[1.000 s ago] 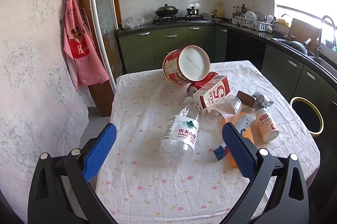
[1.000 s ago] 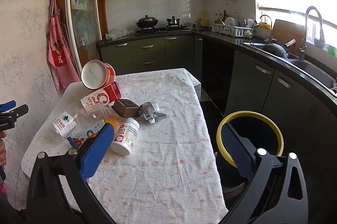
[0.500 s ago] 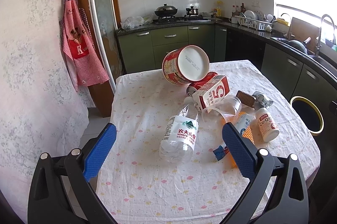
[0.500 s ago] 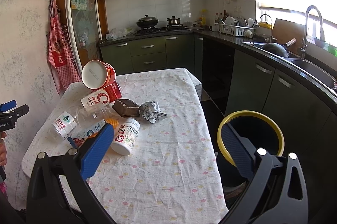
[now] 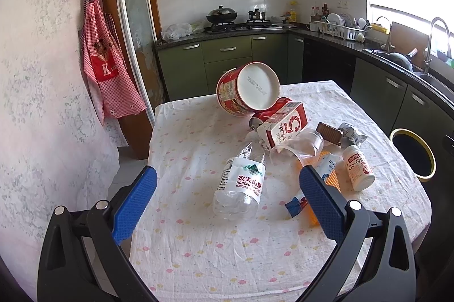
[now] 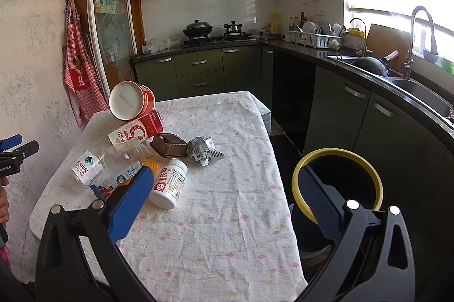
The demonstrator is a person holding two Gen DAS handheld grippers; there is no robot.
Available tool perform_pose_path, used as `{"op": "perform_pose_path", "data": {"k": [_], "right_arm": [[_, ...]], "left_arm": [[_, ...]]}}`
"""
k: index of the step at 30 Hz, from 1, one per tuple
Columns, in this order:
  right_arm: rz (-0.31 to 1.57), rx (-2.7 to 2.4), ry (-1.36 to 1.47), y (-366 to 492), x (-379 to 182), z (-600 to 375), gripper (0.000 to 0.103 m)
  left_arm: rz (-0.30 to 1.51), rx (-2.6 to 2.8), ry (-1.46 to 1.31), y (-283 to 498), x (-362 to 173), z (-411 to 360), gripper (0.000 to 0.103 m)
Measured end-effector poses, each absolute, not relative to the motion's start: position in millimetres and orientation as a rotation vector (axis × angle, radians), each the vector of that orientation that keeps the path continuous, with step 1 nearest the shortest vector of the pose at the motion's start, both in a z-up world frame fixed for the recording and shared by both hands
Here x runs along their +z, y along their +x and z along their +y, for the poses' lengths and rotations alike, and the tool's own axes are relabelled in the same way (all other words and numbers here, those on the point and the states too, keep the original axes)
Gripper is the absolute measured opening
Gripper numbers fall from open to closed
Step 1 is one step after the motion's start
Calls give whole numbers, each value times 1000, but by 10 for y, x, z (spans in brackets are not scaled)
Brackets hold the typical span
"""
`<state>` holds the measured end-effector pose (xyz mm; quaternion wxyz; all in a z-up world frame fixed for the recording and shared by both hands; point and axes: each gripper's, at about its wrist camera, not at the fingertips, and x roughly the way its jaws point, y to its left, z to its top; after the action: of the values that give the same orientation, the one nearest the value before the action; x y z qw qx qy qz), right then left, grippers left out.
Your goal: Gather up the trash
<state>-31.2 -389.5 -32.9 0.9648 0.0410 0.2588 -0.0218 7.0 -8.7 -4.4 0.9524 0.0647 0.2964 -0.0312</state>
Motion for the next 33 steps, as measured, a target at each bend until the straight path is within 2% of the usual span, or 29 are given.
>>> {"op": "perform_pose_path", "data": {"k": [12,20,22,24,27,30,33], "right_arm": [[520,35,99,-147,-303,-3875,97],[537,227,53,617,-138,-3631,97],[535,280,3,872,-110,-3481,93],[538,323,-40,1148,-89,-3308,79],[562,408,-91,1598,-113,-3010,70],[591,466,-135,2015,-188,-2717,46],[647,502,-144,2429,-259,-2517,40]], "left_arm": [[614,-79,133,426,-47,-66,99],[584,-45,144,1173,-91,56,99],[582,-44,145,1397,-129,91,99],[584,-33,139,1608,-173,133,99],[585,-8,122,1901,-244,212,99],[580,14,99,2114,-310,283,99],[584,31,83,2281,-391,344,99]]}}
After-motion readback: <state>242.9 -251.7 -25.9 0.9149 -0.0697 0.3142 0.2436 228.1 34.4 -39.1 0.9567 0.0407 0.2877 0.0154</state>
